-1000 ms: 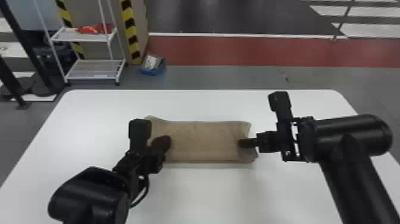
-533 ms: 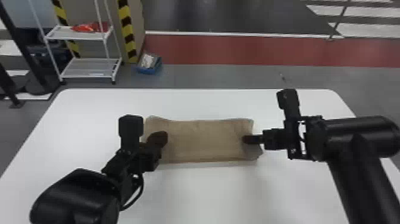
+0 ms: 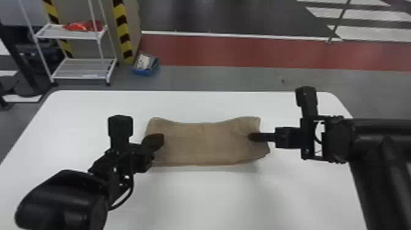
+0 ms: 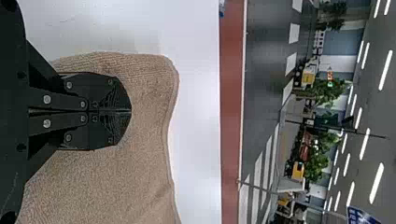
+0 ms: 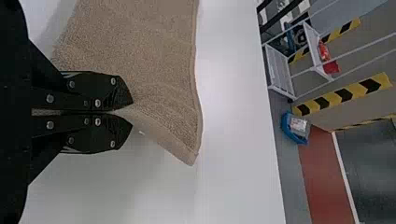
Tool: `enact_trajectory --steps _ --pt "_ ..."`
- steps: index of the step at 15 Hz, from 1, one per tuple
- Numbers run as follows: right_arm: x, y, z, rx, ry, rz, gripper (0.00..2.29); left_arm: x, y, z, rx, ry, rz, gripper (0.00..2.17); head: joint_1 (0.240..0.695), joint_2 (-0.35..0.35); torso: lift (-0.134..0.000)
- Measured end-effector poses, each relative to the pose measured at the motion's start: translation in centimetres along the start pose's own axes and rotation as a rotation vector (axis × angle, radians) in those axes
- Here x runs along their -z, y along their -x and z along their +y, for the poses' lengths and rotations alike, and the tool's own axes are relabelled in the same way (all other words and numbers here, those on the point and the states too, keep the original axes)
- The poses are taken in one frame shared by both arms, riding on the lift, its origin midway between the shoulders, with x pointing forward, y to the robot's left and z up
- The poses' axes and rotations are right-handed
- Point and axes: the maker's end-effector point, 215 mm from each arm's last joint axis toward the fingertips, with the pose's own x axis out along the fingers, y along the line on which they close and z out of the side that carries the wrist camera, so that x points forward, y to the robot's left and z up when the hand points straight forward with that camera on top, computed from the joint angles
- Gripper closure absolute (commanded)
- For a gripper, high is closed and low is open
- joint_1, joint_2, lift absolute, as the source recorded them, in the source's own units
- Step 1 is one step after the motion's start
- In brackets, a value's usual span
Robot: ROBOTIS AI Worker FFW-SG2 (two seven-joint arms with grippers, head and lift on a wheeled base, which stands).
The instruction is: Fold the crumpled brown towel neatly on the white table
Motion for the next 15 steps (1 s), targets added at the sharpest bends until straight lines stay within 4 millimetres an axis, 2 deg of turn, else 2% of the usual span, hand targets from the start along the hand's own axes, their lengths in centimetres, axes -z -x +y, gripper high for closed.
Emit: enact_trajectory --steps 4,7,10,15 --pt "-1.6 1.6 1.4 -0.061 -0.035 -0.008 1.6 0.5 -1.7 0.6 0.032 -0.002 0.015 2.01 0.695 -0.073 -0.124" --pt "-4.0 2.1 3.9 -0.116 -0.04 -0.028 1.6 1.5 -2.6 0.3 0.035 -0.012 0.043 2.01 0.695 -0.059 -0.124" --pt "-6.3 1.5 7.2 -0.172 -0.042 -0.052 1.6 1.9 -2.9 -0.5 0.048 -0.016 0.053 2.01 0.695 -0.043 -0.124" --pt "-8.5 -0.2 12.2 -0.25 -0.04 -0.067 1.6 2.2 -2.9 -1.5 0.064 -0.016 0.06 2.01 0.695 -0.003 -0.124"
